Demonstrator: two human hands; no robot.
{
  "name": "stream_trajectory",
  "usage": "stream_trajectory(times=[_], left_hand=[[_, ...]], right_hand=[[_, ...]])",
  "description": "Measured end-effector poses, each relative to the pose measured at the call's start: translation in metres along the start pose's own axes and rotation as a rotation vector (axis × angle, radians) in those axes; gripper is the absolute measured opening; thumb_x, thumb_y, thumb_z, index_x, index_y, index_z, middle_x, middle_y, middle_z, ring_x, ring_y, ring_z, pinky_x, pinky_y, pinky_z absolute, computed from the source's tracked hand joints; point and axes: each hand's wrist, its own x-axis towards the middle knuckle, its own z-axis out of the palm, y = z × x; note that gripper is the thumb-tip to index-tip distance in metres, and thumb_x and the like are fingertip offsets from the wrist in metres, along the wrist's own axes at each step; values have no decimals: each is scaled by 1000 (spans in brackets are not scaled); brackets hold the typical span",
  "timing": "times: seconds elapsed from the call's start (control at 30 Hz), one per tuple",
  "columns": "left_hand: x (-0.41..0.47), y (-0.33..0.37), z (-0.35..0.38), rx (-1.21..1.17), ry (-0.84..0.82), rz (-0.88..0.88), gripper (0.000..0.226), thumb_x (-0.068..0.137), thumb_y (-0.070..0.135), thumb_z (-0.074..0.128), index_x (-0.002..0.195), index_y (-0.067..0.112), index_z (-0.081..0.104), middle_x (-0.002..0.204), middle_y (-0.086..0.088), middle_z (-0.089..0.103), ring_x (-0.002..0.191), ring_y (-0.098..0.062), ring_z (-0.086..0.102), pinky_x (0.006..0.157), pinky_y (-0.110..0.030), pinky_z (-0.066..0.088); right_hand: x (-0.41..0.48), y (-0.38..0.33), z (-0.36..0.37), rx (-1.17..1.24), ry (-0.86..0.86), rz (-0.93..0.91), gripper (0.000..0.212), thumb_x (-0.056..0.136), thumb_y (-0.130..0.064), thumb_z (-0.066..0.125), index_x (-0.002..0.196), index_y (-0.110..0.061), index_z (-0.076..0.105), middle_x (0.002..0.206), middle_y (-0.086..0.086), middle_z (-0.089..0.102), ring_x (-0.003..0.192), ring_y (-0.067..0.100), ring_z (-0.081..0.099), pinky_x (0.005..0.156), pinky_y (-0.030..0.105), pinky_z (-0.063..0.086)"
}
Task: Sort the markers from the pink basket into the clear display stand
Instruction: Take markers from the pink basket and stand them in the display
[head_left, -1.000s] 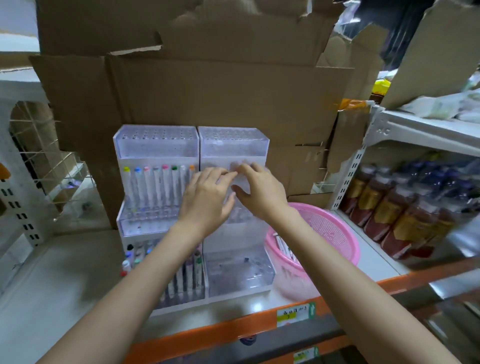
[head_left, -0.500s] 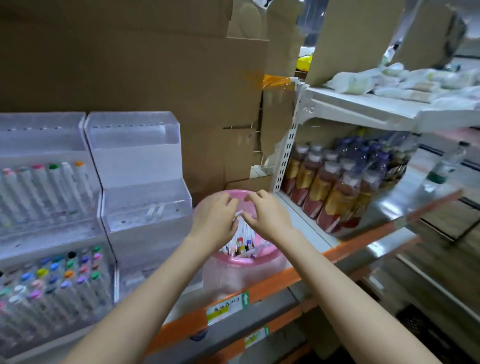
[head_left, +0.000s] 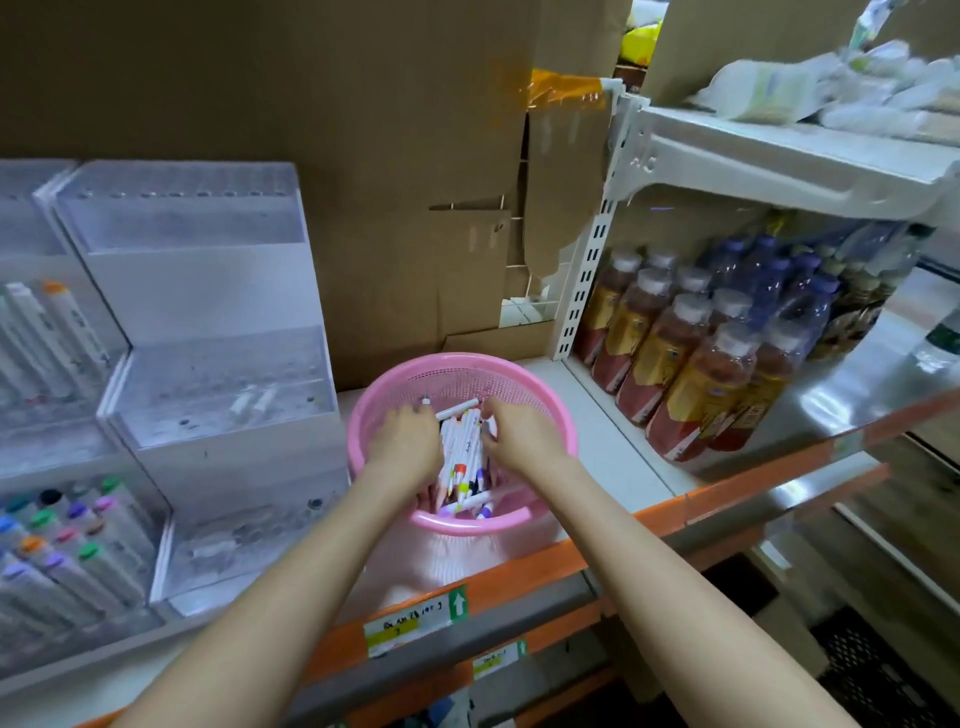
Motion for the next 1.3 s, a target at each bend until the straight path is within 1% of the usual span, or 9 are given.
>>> stream_trajectory(times=[0.1, 0.23, 0.3, 0.47, 0.63, 0.8, 0.97, 1.1, 1.3], left_hand=[[8, -6, 7, -47, 0, -38, 30, 87, 18, 53, 113, 5, 58, 106, -13, 62, 91, -28, 59, 66, -32, 42], [6, -4, 6, -105, -56, -69, 27, 88, 22, 60, 112, 9, 57, 107, -10, 58, 90, -23, 55, 69, -30, 41], [8, -5, 7, -146, -45, -76, 27, 88, 23, 62, 112, 13, 58, 108, -7, 58, 88, -20, 54, 69, -28, 41], [7, -7, 10, -139, -22, -36, 30, 82, 20, 62, 112, 15, 61, 110, -9, 58, 90, -23, 54, 67, -28, 39], [8, -7, 3, -183, -51, -72, 25, 72, 14, 64, 96, 14, 61, 83, -4, 61, 68, -19, 58, 50, -28, 41], [5, 0, 4, -175, 30, -85, 25, 84, 23, 63, 107, 14, 57, 92, -6, 65, 80, -25, 62, 66, -35, 52], [-6, 9, -6, -186, 67, -116, 7, 85, 11, 60, 87, 13, 54, 82, -4, 62, 74, -24, 58, 58, -32, 46], [-10, 10, -14, -441, 130, -158, 5, 82, 10, 62, 80, 13, 58, 69, 0, 60, 61, -14, 56, 47, -25, 41], [-17, 11, -29, -673, 305, -48, 34, 80, 5, 65, 111, 17, 59, 78, 9, 58, 67, -5, 57, 48, -9, 36]], right_hand=[[8, -3, 4, 64, -14, 12, 21, 94, -25, 50, 108, -8, 53, 98, 14, 64, 90, 31, 60, 63, 33, 39], [9, -4, 7, 101, -25, -34, 44, 92, -33, 57, 129, -14, 42, 94, 7, 63, 85, 27, 60, 61, 30, 38], [8, -4, 7, 91, -47, -104, 38, 93, -28, 55, 129, -20, 44, 87, 3, 58, 81, 26, 57, 60, 31, 39], [8, -4, 12, 74, -90, -147, 17, 95, -30, 50, 105, -17, 53, 87, 4, 54, 89, 28, 53, 63, 33, 36], [8, -6, 11, 139, -57, -36, 12, 83, -23, 56, 92, -15, 55, 89, 10, 66, 84, 29, 59, 67, 37, 48], [9, -4, 11, 155, -20, 7, 14, 79, -11, 56, 93, -11, 60, 89, 9, 66, 82, 27, 60, 61, 32, 43], [5, -3, 8, 216, 8, 10, 22, 80, -15, 64, 101, -11, 66, 92, 5, 65, 80, 19, 55, 63, 25, 35], [6, -2, 4, 300, -14, 23, 29, 77, -6, 63, 104, -13, 67, 88, 4, 63, 78, 20, 58, 54, 23, 37], [1, -5, -8, 496, 84, -64, 67, 83, 0, 62, 144, -19, 39, 125, 0, 59, 82, 11, 60, 66, 24, 52]])
